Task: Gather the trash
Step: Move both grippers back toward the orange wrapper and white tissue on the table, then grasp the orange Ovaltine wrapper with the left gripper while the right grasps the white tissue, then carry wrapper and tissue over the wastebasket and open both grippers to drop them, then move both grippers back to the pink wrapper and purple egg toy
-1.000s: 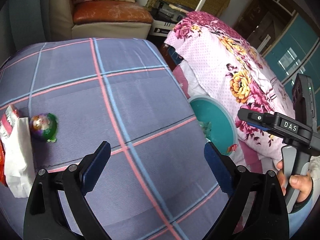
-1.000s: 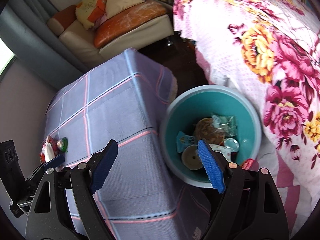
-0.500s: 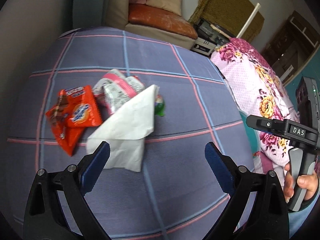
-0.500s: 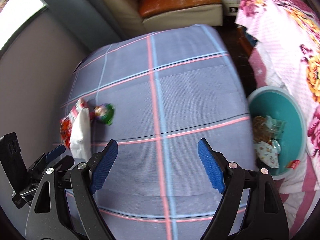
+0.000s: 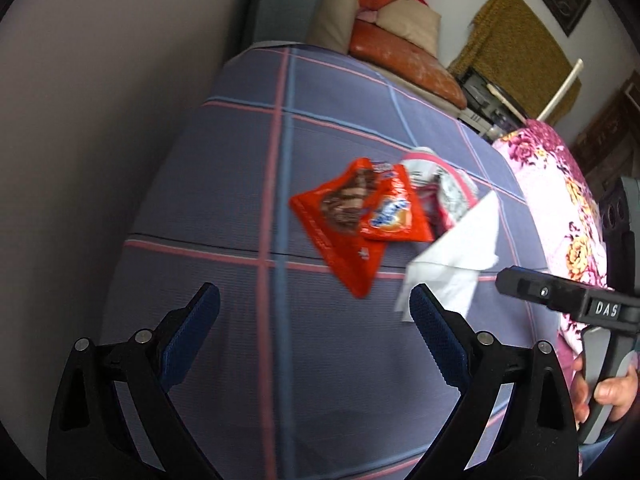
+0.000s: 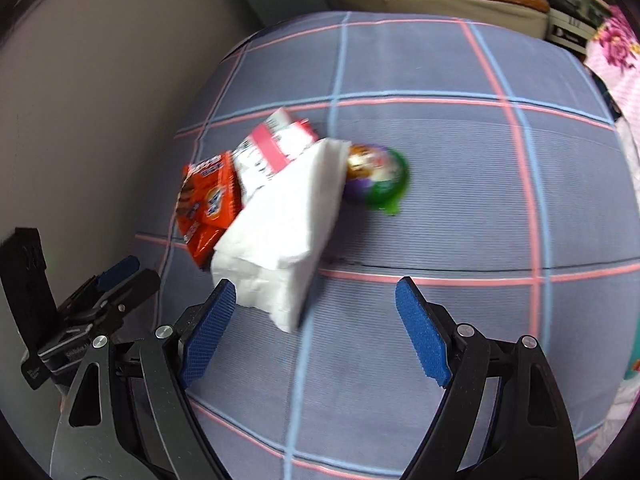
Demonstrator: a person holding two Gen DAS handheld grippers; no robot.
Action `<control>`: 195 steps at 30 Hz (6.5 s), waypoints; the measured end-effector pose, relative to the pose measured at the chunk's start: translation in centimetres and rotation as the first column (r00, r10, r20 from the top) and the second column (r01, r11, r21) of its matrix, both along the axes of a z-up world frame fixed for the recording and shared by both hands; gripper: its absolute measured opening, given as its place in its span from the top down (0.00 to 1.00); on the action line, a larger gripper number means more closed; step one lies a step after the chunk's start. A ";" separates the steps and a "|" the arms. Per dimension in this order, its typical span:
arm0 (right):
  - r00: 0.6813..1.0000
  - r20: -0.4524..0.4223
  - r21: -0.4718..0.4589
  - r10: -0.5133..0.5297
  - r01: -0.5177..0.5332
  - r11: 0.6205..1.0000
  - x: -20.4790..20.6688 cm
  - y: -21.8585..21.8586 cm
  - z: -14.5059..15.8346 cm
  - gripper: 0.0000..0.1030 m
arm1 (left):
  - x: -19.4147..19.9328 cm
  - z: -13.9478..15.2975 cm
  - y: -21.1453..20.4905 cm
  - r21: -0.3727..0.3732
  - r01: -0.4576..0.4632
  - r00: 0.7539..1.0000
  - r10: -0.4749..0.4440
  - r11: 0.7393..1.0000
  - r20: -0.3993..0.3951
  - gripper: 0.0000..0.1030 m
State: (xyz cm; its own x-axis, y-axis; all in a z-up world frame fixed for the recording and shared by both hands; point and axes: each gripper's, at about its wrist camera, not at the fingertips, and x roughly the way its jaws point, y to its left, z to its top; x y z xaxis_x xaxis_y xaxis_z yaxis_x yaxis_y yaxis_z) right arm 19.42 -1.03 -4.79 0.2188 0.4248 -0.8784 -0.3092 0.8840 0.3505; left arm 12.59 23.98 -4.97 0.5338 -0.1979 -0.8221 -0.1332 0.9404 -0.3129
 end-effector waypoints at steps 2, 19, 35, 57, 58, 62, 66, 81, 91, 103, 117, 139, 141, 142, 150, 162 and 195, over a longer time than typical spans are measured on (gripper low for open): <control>1.000 -0.004 -0.004 0.002 -0.003 1.000 0.1 1.1 -0.6 0.24 | 0.1 -0.3 0.6 -0.007 -0.009 1.000 0.009 1.000 -0.008 0.07; 0.999 -0.036 0.020 0.022 -0.021 1.000 -0.2 1.5 -2.0 0.96 | 4.8 -1.6 -1.3 0.067 0.096 0.995 -0.096 0.993 -0.004 0.07; 0.995 0.014 0.031 -0.103 0.103 0.994 -2.1 -7.1 0.8 0.96 | 2.7 -1.0 -4.6 0.162 0.105 0.994 -0.111 0.981 0.025 0.86; 0.959 0.111 0.124 -0.260 0.246 0.961 -3.6 -19.1 4.7 0.96 | 0.7 3.9 -17.2 0.108 0.267 0.959 -0.275 0.957 0.064 0.86; 0.955 0.117 0.126 -0.271 0.256 0.958 -3.8 -19.9 4.8 0.96 | 1.0 4.0 -18.1 0.113 0.277 0.956 -0.286 0.954 0.066 0.86; 0.934 0.142 0.143 -0.328 0.309 0.940 -4.2 -23.8 5.5 0.96 | 1.8 4.6 -22.4 0.126 0.328 0.938 -0.338 0.936 0.071 0.86; 0.907 0.169 0.139 -0.386 0.366 0.920 -4.6 -27.4 5.9 0.96 | 2.6 4.9 -26.2 0.139 0.371 0.922 -0.383 0.918 0.065 0.86; 0.806 0.175 0.174 -0.565 0.539 0.824 -6.3 -40.1 4.5 0.96 | 5.4 4.0 -38.3 0.134 0.512 0.856 -0.518 0.848 0.004 0.86; 0.770 0.153 0.167 -0.619 0.597 0.785 -6.2 -44.6 2.8 0.95 | 7.0 2.6 -45.2 0.139 0.596 0.801 -0.598 0.791 -0.031 0.86; 0.762 0.156 0.152 -0.628 0.610 0.778 -5.1 -46.5 2.6 0.95 | 8.4 0.8 -49.1 0.135 0.643 0.765 -0.640 0.754 -0.067 0.85; 0.760 0.135 0.139 -0.636 0.621 0.771 -4.6 -47.4 1.7 0.95 | 9.3 -0.2 -50.9 0.121 0.649 0.761 -0.644 0.751 -0.079 0.56; 0.795 0.083 0.072 -0.600 0.596 0.800 -2.4 -45.0 0.7 0.55 | 9.4 0.7 -46.5 0.065 0.577 0.817 -0.575 0.814 -0.046 0.12; 0.795 0.093 0.067 -0.600 0.596 0.800 -2.5 -44.6 0.9 0.42 | 9.4 0.8 -46.0 0.061 0.571 0.821 -0.569 0.819 -0.041 0.12; 0.795 0.088 0.069 -0.600 0.596 0.800 -2.4 -44.5 0.9 0.41 | 9.4 0.9 -45.7 0.057 0.568 0.823 -0.566 0.821 -0.039 0.12; 0.784 0.045 0.044 -0.619 0.617 0.786 -2.2 -43.5 1.3 0.24 | 9.3 1.2 -43.2 0.029 0.539 0.842 -0.538 0.842 -0.035 0.12; 0.830 0.057 0.004 -0.555 0.556 0.831 -2.1 -38.1 3.2 0.23 | 8.2 2.5 -37.3 0.007 0.474 0.881 -0.474 0.881 -0.013 0.11; 0.981 0.039 -0.064 -0.190 0.192 0.979 3.0 -12.6 4.3 0.23 | 7.2 2.0 -8.4 -0.050 0.066 0.997 -0.067 0.997 -0.030 0.09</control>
State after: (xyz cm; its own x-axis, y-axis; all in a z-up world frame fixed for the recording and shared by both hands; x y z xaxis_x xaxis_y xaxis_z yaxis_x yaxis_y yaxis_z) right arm 22.40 -13.66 -0.50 0.3194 0.3124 -0.8946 -0.1425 0.9492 0.2806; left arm 19.76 15.57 -2.94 0.4920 -0.2724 -0.8269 -0.0815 0.9312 -0.3552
